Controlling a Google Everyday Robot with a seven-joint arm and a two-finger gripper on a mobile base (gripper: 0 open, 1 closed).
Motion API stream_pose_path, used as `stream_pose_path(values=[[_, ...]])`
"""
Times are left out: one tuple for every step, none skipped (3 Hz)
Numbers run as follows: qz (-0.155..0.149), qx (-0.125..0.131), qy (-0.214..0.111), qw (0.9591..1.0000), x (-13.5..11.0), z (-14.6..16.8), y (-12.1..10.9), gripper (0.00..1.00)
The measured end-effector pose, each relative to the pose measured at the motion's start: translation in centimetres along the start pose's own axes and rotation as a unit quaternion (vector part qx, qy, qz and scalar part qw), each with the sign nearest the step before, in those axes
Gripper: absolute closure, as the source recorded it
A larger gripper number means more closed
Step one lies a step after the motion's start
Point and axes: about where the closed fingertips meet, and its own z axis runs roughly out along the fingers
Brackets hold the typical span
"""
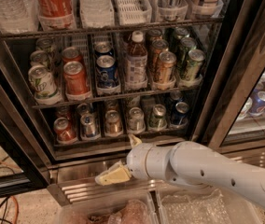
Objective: Pick redbull can from bottom shelf of fridge
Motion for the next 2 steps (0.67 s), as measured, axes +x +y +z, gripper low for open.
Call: stream_pose_path(values=[[0.013,-0.006,-0.038,0.9992,-0.35,4.21,-0.62,0.00],[0.010,-0.004,-0.038,0.9992,-0.42,4.39,-0.47,0.00]])
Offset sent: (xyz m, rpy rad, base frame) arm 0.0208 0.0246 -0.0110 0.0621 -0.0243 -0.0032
